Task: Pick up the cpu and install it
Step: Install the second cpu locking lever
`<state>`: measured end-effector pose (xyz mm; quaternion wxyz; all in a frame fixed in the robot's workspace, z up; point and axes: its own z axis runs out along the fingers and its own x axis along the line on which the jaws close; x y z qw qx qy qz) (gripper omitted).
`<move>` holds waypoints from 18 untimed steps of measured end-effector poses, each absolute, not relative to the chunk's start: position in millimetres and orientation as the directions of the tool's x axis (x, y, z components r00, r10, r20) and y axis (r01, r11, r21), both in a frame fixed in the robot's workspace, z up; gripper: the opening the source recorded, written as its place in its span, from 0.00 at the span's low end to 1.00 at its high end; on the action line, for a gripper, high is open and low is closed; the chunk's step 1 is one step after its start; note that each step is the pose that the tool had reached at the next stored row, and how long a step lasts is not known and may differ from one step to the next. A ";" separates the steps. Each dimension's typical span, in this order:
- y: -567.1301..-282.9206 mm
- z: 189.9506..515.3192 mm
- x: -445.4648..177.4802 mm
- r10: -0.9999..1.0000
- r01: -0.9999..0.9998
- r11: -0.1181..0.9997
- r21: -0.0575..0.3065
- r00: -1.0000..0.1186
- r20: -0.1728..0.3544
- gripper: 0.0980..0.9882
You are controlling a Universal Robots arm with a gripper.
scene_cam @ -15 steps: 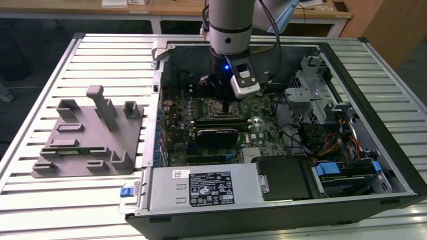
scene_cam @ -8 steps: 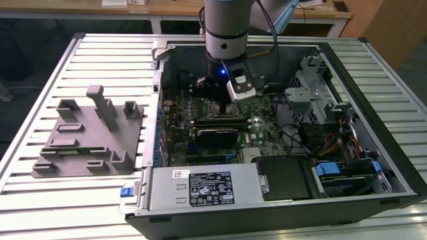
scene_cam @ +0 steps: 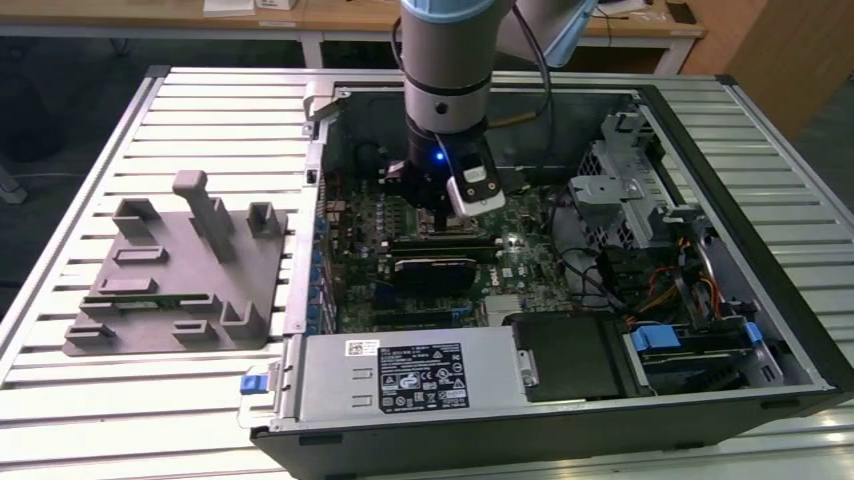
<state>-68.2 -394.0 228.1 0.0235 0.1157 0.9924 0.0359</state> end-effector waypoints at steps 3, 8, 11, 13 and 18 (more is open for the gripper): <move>-398.5 226.6 -71.2 0.232 0.228 0.969 0.096 -0.972 -0.034 0.01; -406.2 223.3 -76.6 0.233 0.228 0.966 0.126 -0.972 -0.026 0.01; -411.0 221.4 -79.0 0.233 0.228 0.963 0.146 -0.972 -0.022 0.01; -413.5 220.4 -80.4 0.234 0.228 0.960 0.163 -0.972 -0.017 0.01; -415.9 216.0 -81.9 0.231 0.225 0.955 0.196 -0.973 -0.009 0.01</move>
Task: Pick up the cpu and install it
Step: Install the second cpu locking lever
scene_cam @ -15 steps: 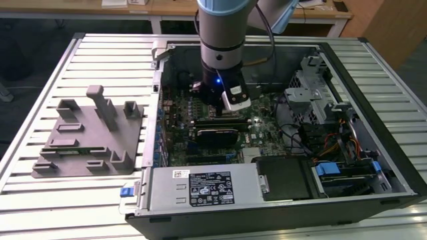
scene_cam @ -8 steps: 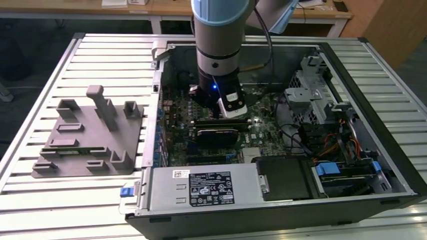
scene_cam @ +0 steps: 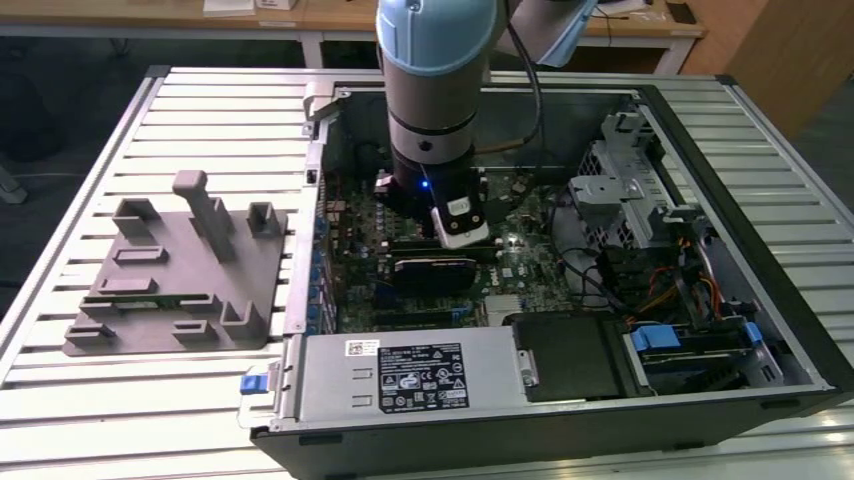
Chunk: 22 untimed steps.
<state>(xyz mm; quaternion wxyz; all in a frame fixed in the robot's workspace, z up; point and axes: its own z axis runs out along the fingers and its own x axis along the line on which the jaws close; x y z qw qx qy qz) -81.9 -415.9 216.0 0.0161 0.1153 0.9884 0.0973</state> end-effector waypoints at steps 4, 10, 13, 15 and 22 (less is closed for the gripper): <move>-416.0 211.1 -81.9 0.203 0.197 0.960 0.198 -0.979 -0.009 0.01; -416.1 205.3 -82.5 0.155 0.150 0.967 0.207 -0.988 -0.007 0.01; -416.0 203.3 -83.5 0.144 0.140 0.965 0.221 -0.990 -0.005 0.01; -416.0 201.9 -84.2 0.139 0.134 0.964 0.231 -0.990 -0.004 0.01; -417.1 197.4 -86.5 0.129 0.124 0.961 0.248 -0.992 -0.002 0.01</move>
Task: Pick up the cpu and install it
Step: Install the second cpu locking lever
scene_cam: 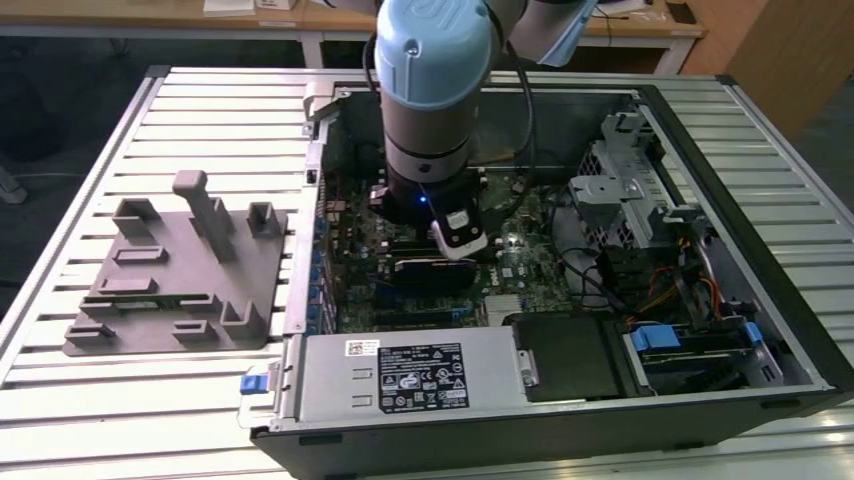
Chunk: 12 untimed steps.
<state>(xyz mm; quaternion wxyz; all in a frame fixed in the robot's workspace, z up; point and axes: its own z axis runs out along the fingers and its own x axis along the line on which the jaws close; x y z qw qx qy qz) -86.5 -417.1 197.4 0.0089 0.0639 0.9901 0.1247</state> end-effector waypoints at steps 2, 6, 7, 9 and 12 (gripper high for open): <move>-417.6 195.9 -87.4 0.128 0.123 0.960 0.252 -0.992 -0.001 0.01; -418.2 193.5 -88.9 0.126 0.121 0.958 0.259 -0.992 0.000 0.01; -418.2 193.1 -89.3 0.125 0.121 0.958 0.260 -0.992 0.000 0.01; -418.2 192.3 -90.1 0.124 0.120 0.958 0.261 -0.992 0.000 0.01; -418.2 191.6 -90.8 0.123 0.119 0.958 0.261 -0.992 0.001 0.01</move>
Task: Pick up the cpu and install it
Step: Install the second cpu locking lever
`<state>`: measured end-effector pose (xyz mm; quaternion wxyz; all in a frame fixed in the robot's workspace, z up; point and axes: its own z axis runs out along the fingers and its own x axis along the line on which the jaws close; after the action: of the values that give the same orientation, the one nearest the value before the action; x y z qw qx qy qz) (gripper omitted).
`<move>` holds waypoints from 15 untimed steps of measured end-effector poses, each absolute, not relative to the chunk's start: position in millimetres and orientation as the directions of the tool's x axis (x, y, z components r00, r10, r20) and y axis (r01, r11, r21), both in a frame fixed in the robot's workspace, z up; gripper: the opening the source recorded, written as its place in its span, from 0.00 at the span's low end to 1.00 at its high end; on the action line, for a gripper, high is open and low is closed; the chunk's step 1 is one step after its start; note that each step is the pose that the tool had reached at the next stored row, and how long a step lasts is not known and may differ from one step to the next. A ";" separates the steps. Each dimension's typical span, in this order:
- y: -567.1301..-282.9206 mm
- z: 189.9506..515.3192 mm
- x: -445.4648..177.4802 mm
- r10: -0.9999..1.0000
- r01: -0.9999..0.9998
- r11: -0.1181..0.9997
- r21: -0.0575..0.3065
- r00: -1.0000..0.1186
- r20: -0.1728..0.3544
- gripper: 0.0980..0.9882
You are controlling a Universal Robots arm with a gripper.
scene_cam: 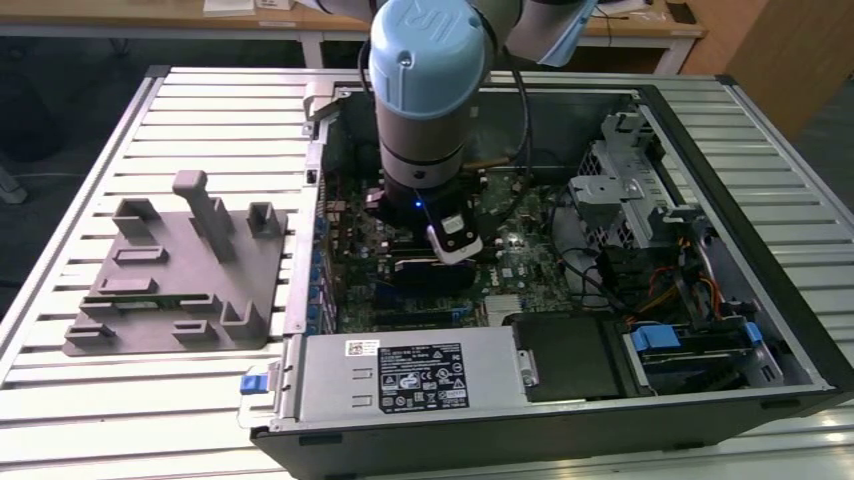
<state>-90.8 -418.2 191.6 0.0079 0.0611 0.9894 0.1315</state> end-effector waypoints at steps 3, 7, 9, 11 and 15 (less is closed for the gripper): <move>-418.2 190.9 -91.0 0.123 0.118 0.958 0.261 -0.992 0.001 0.01; -418.1 190.8 -90.9 0.123 0.118 0.958 0.262 -0.992 0.000 0.01; -418.1 190.7 -90.9 0.123 0.118 0.958 0.262 -0.992 0.000 0.01; -418.1 190.7 -90.9 0.123 0.118 0.958 0.262 -0.992 0.000 0.01; -418.2 190.7 -90.9 0.123 0.118 0.958 0.262 -0.992 0.000 0.01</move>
<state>-90.9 -418.2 190.7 0.0079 0.0609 0.9894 0.1317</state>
